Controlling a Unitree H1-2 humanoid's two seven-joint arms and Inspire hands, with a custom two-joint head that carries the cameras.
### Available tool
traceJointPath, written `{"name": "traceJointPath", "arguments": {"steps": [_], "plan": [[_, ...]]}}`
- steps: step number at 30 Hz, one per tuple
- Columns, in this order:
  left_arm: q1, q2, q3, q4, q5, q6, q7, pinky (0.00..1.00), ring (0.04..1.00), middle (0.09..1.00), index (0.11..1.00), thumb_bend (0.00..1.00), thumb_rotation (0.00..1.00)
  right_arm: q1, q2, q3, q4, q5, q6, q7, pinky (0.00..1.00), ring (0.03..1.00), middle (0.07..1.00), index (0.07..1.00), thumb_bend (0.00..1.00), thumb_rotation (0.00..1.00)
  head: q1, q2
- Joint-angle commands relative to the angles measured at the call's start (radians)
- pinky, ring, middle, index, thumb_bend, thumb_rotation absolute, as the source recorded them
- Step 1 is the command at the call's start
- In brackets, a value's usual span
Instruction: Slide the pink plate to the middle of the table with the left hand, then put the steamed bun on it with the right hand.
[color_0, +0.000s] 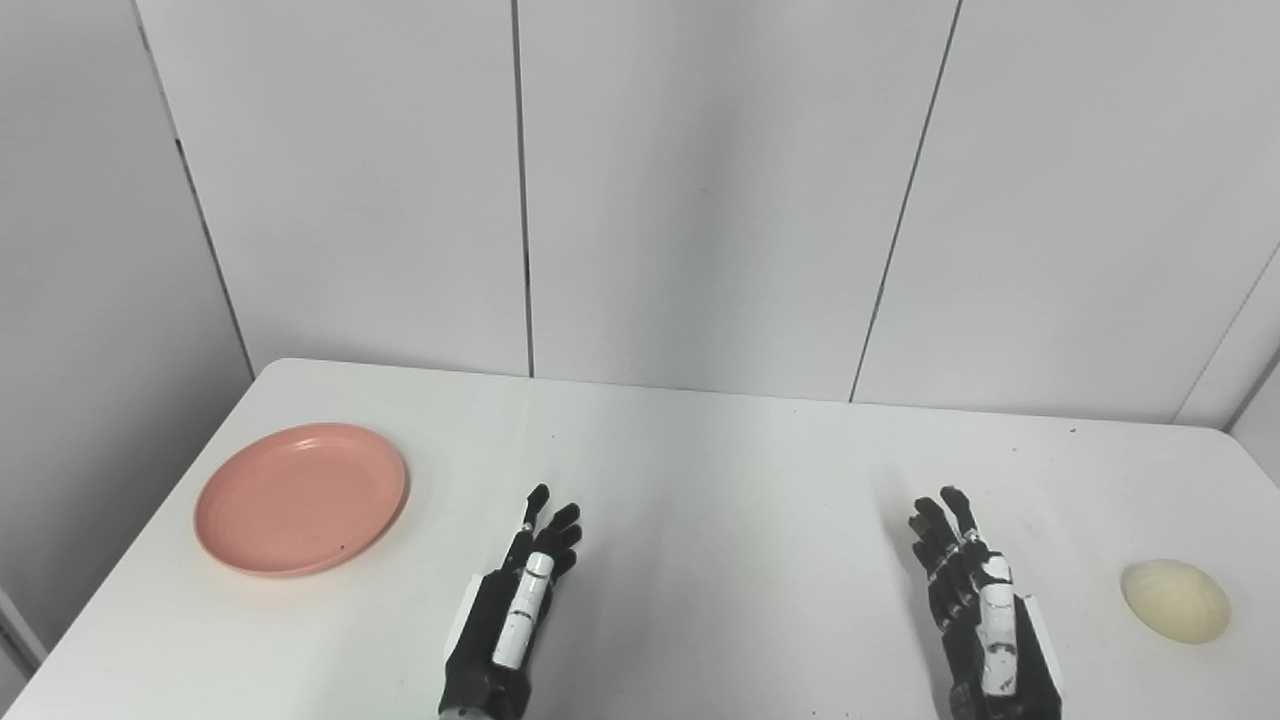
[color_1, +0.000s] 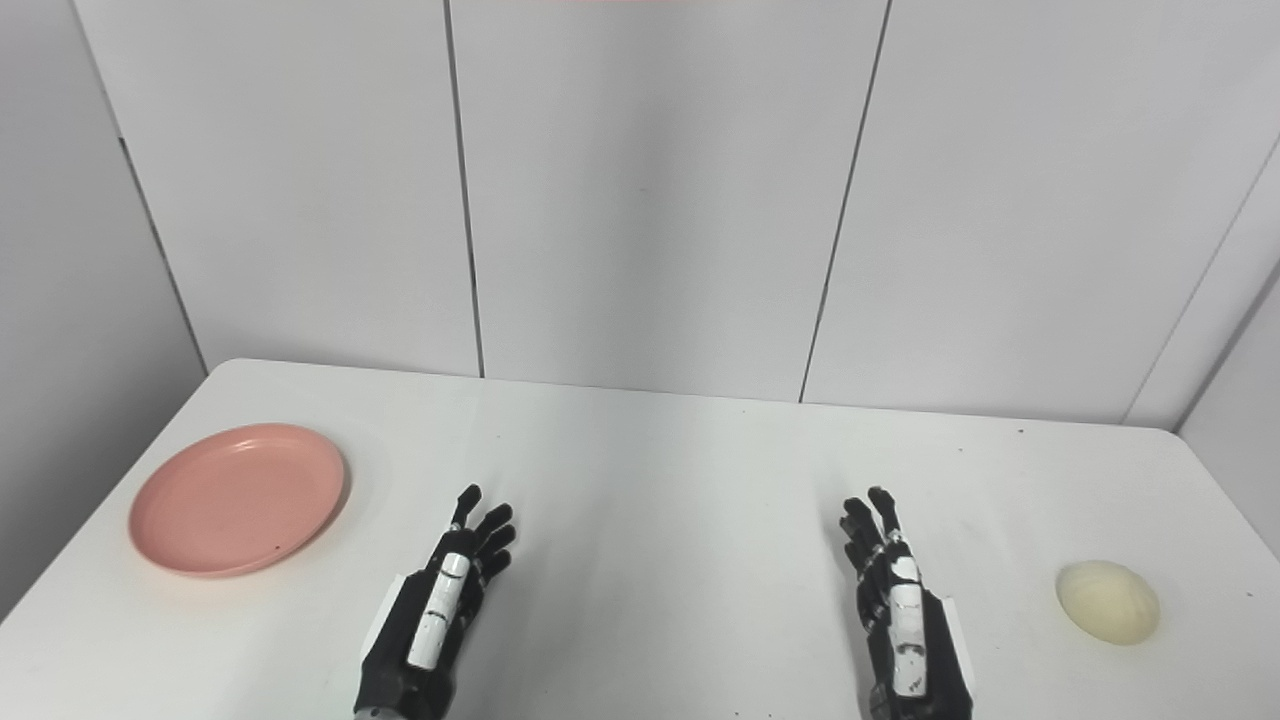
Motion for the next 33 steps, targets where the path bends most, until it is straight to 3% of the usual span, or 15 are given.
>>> {"name": "traceJointPath", "arguments": {"steps": [1,13,16,22,29,33], "plan": [[0.004,-0.008,-0.005,0.046,0.009,-0.043,-0.003,0.93,0.922,0.926,1.0,0.6,0.88,0.054,-0.001,-0.008,0.087,0.003,-0.039,0.014,1.0,0.951,0.936,0.975,0.68,1.0,-0.002,0.002],[0.011,-0.003,-0.015,0.042,0.045,-0.083,0.005,0.9,0.91,0.921,1.0,0.57,0.9,0.061,-0.001,-0.007,0.068,0.011,-0.029,0.021,1.0,0.954,0.93,0.974,0.68,1.0,0.002,0.016],[0.014,-0.003,-0.026,0.04,0.091,-0.144,0.02,0.87,0.897,0.914,1.0,0.54,0.91,0.071,-0.005,-0.006,0.047,0.011,-0.012,0.019,1.0,0.954,0.932,0.975,0.68,1.0,-0.002,0.028],[-0.016,-0.012,-0.039,-0.003,0.143,-0.227,0.045,0.84,0.87,0.887,1.0,0.6,0.92,0.086,-0.019,-0.016,0.02,0.032,0.018,0.018,1.0,0.947,0.926,0.968,0.69,1.0,0.0,0.043],[-0.087,-0.012,0.024,-0.123,0.085,-0.195,0.062,0.84,0.852,0.857,0.995,0.77,0.91,0.097,-0.033,-0.023,-0.006,0.073,0.052,0.031,1.0,0.96,0.941,0.991,0.7,1.0,-0.003,0.057],[-0.156,0.029,0.093,-0.152,0.067,-0.168,0.076,0.75,0.792,0.801,0.87,0.8,0.91,0.106,-0.035,-0.017,-0.016,0.087,0.057,0.043,1.0,0.957,0.937,0.995,0.68,1.0,-0.02,0.059]]}}
